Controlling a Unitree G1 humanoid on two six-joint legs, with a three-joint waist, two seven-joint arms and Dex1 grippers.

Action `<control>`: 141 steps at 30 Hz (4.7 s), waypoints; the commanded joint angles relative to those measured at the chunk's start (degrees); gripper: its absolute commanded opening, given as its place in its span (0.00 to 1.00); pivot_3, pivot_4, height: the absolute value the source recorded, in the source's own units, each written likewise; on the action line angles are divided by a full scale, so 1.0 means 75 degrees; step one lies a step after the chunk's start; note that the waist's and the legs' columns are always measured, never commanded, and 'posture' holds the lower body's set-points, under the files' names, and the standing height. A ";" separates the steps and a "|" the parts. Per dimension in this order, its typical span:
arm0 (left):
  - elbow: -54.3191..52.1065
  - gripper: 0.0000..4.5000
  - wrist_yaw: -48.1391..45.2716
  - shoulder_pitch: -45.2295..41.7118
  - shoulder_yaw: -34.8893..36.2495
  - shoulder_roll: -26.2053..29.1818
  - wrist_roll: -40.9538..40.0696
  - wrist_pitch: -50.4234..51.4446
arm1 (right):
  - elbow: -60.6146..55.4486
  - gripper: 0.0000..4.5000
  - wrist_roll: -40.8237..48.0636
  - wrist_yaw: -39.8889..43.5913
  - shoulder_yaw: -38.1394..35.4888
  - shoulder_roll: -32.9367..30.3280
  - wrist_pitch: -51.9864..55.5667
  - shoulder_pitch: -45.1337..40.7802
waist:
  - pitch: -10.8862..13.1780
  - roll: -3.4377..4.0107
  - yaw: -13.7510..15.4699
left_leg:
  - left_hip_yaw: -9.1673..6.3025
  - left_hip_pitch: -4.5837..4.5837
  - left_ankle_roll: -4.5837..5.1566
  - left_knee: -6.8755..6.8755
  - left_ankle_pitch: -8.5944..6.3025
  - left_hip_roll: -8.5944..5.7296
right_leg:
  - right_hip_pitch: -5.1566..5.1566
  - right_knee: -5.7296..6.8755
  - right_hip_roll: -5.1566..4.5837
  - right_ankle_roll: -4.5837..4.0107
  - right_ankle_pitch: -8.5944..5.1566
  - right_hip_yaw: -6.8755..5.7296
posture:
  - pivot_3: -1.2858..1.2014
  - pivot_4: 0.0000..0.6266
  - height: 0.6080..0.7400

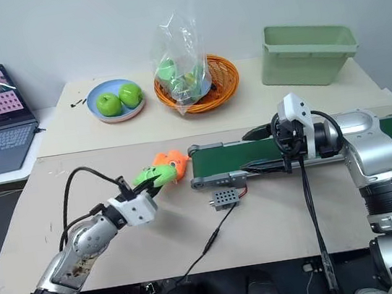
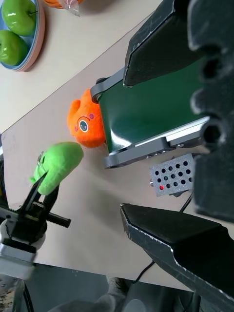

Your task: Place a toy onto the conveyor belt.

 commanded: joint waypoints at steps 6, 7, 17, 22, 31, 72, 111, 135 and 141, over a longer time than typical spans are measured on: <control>-0.0509 0.07 0.2792 0.0273 0.0645 0.0742 0.2833 -0.1664 | -0.0139 1.00 0.0034 0.0002 -0.0176 -0.0070 -0.0174 -0.0099 | 0.0001 0.0003 0.0018 | 0.0005 0.0000 -0.0001 0.0000 0.0001 0.0001 | -0.0005 0.0009 0.0000 0.0001 0.0000 0.0000 | 0.52 0.24 1.00; -0.0479 0.07 0.2928 0.0261 0.0651 0.0749 0.2961 -0.1708 | -0.0130 1.00 0.0031 0.0001 -0.0172 -0.0066 -0.0177 -0.0105 | 0.0001 0.0003 0.0019 | 0.0005 0.0003 -0.0001 0.0001 0.0001 0.0000 | -0.0001 0.0011 0.0000 0.0001 0.0000 -0.0001 | 0.52 0.24 1.00; -0.0208 0.07 0.3335 -0.0045 0.0519 0.0726 0.3350 -0.1938 | -0.0111 1.00 0.0029 -0.0012 -0.0158 -0.0034 -0.0175 -0.0135 | 0.0001 0.0003 0.0009 | 0.0008 0.0003 0.0000 0.0002 0.0001 -0.0002 | -0.0002 0.0018 0.0001 0.0004 -0.0001 -0.0003 | 0.52 0.24 1.00; 0.0475 0.07 0.3387 -0.0708 0.0221 0.0564 0.3414 -0.2174 | -0.0167 1.00 0.0052 -0.0038 -0.0190 -0.0053 -0.0142 -0.0105 | 0.0001 0.0003 0.0009 | 0.0011 0.0006 0.0000 0.0004 0.0001 -0.0004 | -0.0003 0.0023 0.0001 0.0004 -0.0001 -0.0003 | 0.52 0.24 1.00; 0.2999 0.07 0.3159 -0.3175 -0.0622 -0.0494 0.2954 -0.2675 | -0.0425 1.00 0.0114 -0.0156 -0.0342 -0.0205 -0.0034 0.0076 | 0.0000 -0.0001 0.0042 | 0.0012 -0.0004 -0.0001 0.0019 0.0003 -0.0019 | -0.0001 0.0024 0.0001 0.0011 0.0003 -0.0008 | 0.52 0.24 1.00; 0.7132 0.97 0.4392 -0.5470 -0.2746 -0.1894 0.3310 -0.3867 | -0.1258 1.00 0.0408 -0.0578 -0.0774 -0.0828 0.0412 0.0662 | -0.0002 -0.0007 0.0005 | 0.0027 -0.0006 0.0002 0.0029 0.0002 -0.0021 | 0.0002 0.0023 0.0000 0.0025 0.0010 -0.0001 | 0.52 0.24 1.00; 0.2403 0.97 -0.4687 -0.3520 -0.1018 -0.1963 -0.6351 0.1184 | -0.1191 1.00 0.0372 -0.0730 -0.0735 -0.0758 0.0275 0.0546 | -0.0003 -0.0005 -0.0188 | 0.0023 -0.0010 0.0020 0.0049 -0.0007 -0.0015 | 0.0001 0.0032 -0.0001 0.0028 0.0009 0.0007 | 0.52 0.24 1.00; -0.2120 0.97 -0.3741 -0.1405 0.2257 -0.0941 -0.8310 0.6813 | 0.0678 1.00 -0.0092 0.0175 0.0102 0.0382 -0.0462 -0.1234 | -0.0003 -0.0004 -0.0199 | 0.0024 0.0005 0.0011 0.0055 -0.0003 0.0001 | 0.0005 0.0040 0.0007 0.0025 0.0010 0.0024 | 0.52 0.24 1.00; -0.2641 0.97 -0.3711 -0.1276 0.2630 -0.0786 -0.8843 0.7653 | 0.0921 1.00 -0.0158 0.0299 0.0120 0.0499 -0.0560 -0.1400 | -0.0003 -0.0003 -0.0175 | 0.0024 0.0004 0.0012 0.0055 -0.0003 0.0001 | 0.0004 0.0040 0.0007 0.0025 0.0010 0.0023 | 0.52 0.24 1.00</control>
